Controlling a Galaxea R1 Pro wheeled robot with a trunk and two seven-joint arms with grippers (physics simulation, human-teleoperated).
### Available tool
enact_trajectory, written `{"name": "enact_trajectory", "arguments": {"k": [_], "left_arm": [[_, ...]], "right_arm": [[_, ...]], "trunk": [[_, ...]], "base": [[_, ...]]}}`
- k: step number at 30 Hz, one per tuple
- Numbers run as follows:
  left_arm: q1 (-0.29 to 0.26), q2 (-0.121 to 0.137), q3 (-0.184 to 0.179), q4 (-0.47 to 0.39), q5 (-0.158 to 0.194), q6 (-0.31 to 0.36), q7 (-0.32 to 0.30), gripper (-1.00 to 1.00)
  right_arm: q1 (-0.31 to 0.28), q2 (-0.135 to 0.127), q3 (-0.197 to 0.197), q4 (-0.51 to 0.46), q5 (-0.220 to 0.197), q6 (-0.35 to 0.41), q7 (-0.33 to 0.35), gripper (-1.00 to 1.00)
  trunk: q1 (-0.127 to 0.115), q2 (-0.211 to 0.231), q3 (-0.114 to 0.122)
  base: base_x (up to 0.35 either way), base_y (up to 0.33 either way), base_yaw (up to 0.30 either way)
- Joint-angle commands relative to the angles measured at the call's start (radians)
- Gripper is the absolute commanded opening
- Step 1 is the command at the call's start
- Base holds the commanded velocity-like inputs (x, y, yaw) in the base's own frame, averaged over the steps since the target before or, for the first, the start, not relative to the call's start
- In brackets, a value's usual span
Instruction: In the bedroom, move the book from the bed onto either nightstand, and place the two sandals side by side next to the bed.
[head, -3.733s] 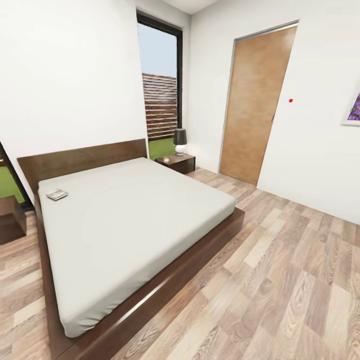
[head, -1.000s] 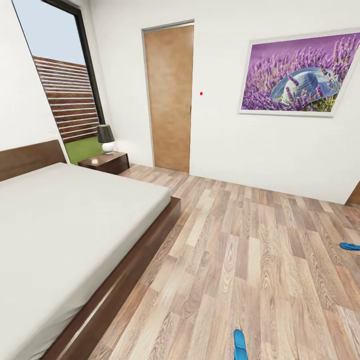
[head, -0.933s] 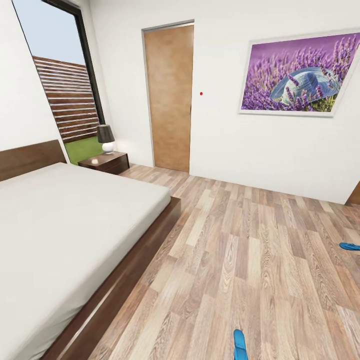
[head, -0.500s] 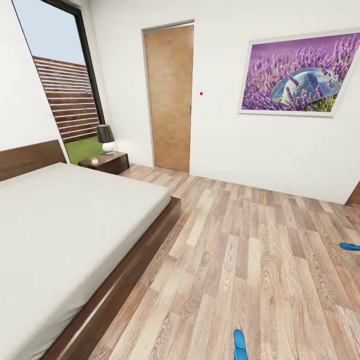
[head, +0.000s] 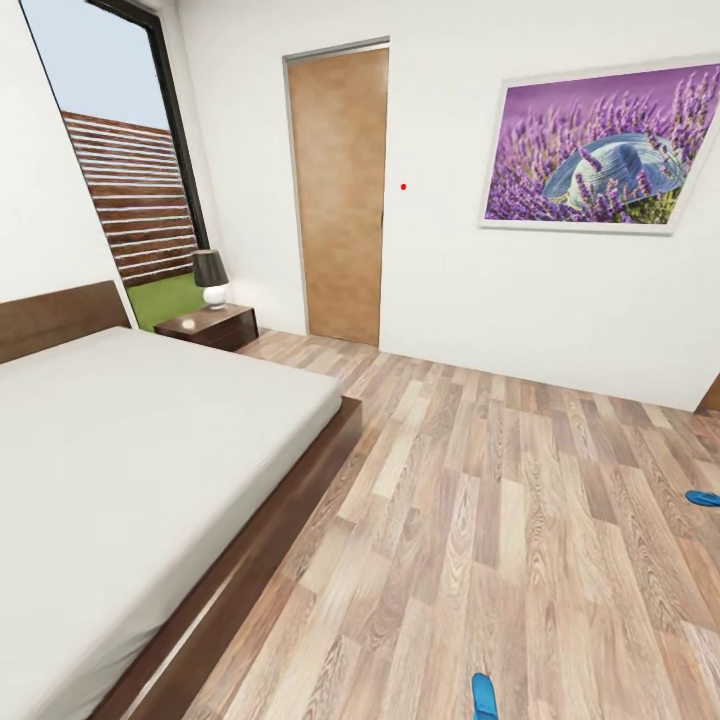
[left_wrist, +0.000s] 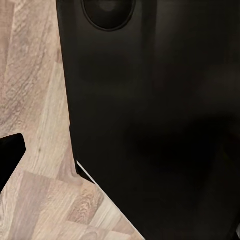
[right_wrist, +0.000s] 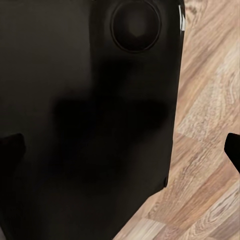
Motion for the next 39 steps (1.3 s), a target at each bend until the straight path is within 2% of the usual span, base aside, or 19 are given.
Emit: {"name": "enact_trajectory", "arguments": {"k": [1, 14, 25, 32, 39], "left_arm": [[0.000, 0.000, -0.001, 0.000, -0.001, -0.003, -0.001, 1.00], [0.000, -0.002, -0.004, 0.000, -0.001, -0.003, 0.000, 1.00], [0.000, -0.002, -0.005, 0.000, -0.001, -0.004, 0.001, 1.00], [0.000, -0.002, -0.005, 0.000, -0.001, -0.004, 0.003, 1.00], [0.000, -0.002, -0.005, 0.000, -0.002, -0.004, 0.005, 1.00]], "right_arm": [[0.000, 0.000, 0.000, -0.001, 0.000, -0.003, 0.001, 1.00], [0.000, -0.002, -0.004, -0.007, -0.001, -0.004, 0.001, 1.00], [-0.002, -0.011, -0.014, -0.058, -0.003, -0.004, -0.001, 1.00], [-0.013, -0.017, -0.036, -0.079, -0.001, 0.002, -0.005, 1.00], [-0.054, -0.041, -0.060, -0.084, -0.002, 0.008, -0.011, 1.00]], "trunk": [[0.000, 0.000, -0.001], [0.000, 0.000, -0.001], [0.000, 0.000, -0.001], [0.000, 0.000, -0.001], [0.000, 0.000, -0.001]], "base": [[0.113, 0.005, 0.000], [0.164, 0.002, 0.000], [0.029, 0.000, 0.000], [0.005, 0.000, 0.000], [0.001, 0.000, 0.000]]}}
